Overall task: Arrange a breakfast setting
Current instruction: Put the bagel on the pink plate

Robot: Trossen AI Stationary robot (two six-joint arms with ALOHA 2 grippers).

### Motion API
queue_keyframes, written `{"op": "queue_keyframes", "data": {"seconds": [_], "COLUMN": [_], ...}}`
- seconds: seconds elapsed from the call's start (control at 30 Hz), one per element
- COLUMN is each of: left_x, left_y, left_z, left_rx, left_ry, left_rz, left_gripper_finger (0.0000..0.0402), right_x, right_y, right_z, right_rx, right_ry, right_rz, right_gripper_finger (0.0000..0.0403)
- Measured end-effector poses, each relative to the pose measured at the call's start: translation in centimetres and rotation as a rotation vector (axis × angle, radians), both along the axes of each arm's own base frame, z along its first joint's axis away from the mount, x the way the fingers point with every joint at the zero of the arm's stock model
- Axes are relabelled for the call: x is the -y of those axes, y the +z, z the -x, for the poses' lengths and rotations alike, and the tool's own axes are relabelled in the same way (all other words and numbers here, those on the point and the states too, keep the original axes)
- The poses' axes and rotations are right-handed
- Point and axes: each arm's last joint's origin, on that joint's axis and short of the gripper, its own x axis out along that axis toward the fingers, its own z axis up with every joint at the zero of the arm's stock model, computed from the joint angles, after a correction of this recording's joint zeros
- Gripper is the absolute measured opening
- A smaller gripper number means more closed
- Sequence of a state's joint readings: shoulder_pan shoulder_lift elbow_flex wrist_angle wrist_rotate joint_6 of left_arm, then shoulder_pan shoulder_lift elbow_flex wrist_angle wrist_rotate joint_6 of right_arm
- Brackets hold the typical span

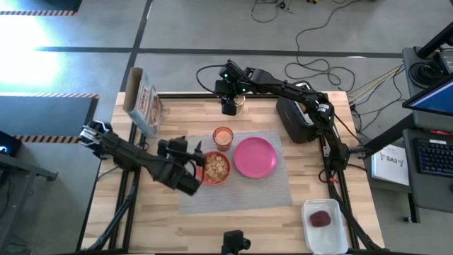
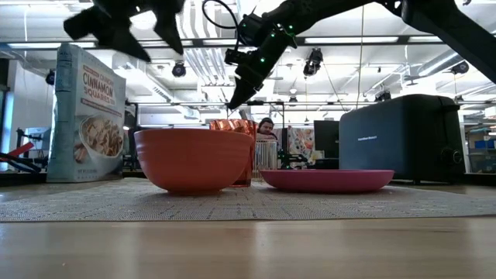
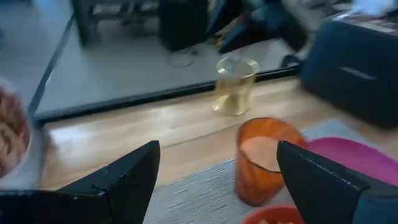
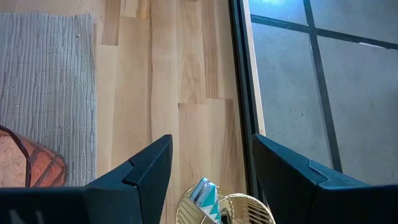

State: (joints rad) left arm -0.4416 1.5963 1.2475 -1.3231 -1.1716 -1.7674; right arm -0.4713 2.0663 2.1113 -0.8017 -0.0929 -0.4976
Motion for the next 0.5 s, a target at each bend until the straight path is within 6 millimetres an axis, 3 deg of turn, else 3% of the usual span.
{"op": "queue_keyframes", "data": {"seconds": [0.13,0.5], "left_x": [2.1,7.3], "left_y": [0.2,0.5], "left_z": [0.8,4.1], "left_rx": [-0.02,0.07], "left_ry": [-0.123,-0.351], "left_rz": [-0.128,-0.174], "left_gripper_finger": [0.0304,0.0304], "right_x": [0.0,0.0], "right_y": [0.0,0.0], "right_z": [0.0,0.0], "right_rx": [0.0,0.0], "right_ry": [0.0,0.0], "right_rz": [0.0,0.0], "right_gripper_finger": [0.021,0.021]}}
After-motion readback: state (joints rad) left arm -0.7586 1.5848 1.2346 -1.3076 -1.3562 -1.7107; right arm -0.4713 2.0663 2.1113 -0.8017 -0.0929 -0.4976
